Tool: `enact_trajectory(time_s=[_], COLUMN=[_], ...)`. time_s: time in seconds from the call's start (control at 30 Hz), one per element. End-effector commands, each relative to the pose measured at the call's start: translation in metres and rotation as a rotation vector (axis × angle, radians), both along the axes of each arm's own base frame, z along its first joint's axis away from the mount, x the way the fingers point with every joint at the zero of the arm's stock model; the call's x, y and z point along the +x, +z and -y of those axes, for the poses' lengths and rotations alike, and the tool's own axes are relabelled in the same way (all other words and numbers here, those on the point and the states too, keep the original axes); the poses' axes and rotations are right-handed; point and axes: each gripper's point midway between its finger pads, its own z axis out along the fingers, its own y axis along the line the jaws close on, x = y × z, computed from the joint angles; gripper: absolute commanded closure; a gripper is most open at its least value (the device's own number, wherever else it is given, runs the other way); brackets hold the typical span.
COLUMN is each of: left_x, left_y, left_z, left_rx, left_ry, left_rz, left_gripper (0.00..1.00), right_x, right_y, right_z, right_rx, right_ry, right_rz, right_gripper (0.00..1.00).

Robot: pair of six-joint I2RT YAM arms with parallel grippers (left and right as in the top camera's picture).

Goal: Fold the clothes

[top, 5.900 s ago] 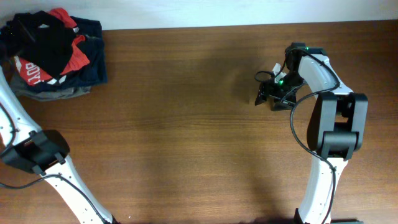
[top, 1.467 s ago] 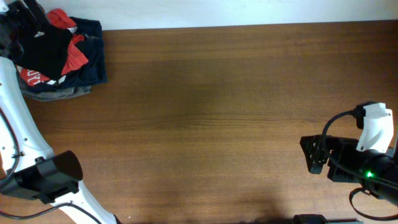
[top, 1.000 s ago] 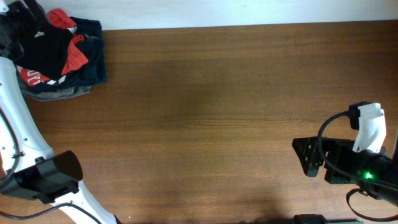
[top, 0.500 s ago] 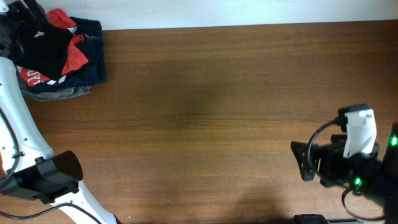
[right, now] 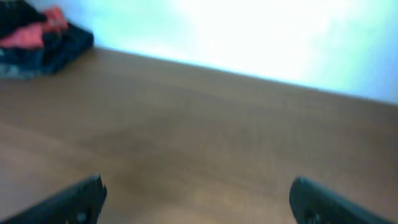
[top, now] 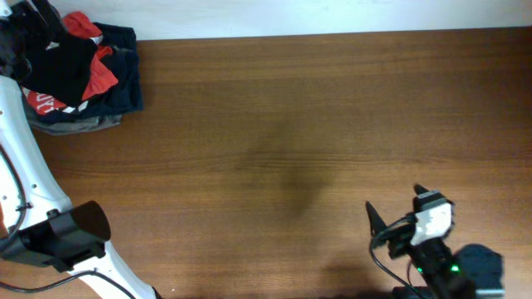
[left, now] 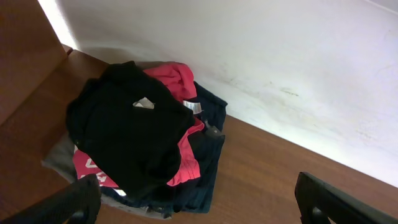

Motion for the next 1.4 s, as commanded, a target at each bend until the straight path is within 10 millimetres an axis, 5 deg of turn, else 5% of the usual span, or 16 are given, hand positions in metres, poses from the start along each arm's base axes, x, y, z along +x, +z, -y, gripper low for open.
enact_trajectory(time_s=[0.0, 0.2, 0.4, 0.67, 0.93, 1.17, 1.37], left_x=[0.000, 0.000, 0.000, 0.000, 0.000, 0.000, 0.000], left_y=[-0.002, -0.002, -0.002, -0.002, -0.002, -0.002, -0.002], left_z=[-0.003, -0.003, -0.003, -0.003, -0.003, -0.003, -0.003], left_rx=[-0.005, -0.005, -0.005, -0.005, -0.005, -0.005, -0.005], left_ry=[0.000, 0.000, 0.000, 0.000, 0.000, 0.000, 0.000], left_rz=[-0.003, -0.003, -0.003, -0.003, -0.003, -0.003, -0.003], left_gripper=[0.01, 0.01, 0.01, 0.01, 0.01, 0.01, 0.01], right_x=[0.013, 0.031, 0.035, 0.038, 0.046, 0.046, 0.047], right_y=[-0.027, -0.034, -0.008, -0.003, -0.032, -0.077, -0.076], right_z=[-0.001, -0.007, -0.002, 0.017, 0.033, 0.033, 0.033], right_rx=[-0.017, -0.021, -0.032, -0.035, -0.046, -0.058, -0.057], right_ry=[0.013, 0.046, 0.015, -0.099, -0.189, -0.184, -0.182], right_rz=[0.071, 0.279, 0.488, 0.509, 0.386, 0.203, 0.205], right_gripper=[0.01, 0.01, 0.01, 0.01, 0.01, 0.01, 0.01])
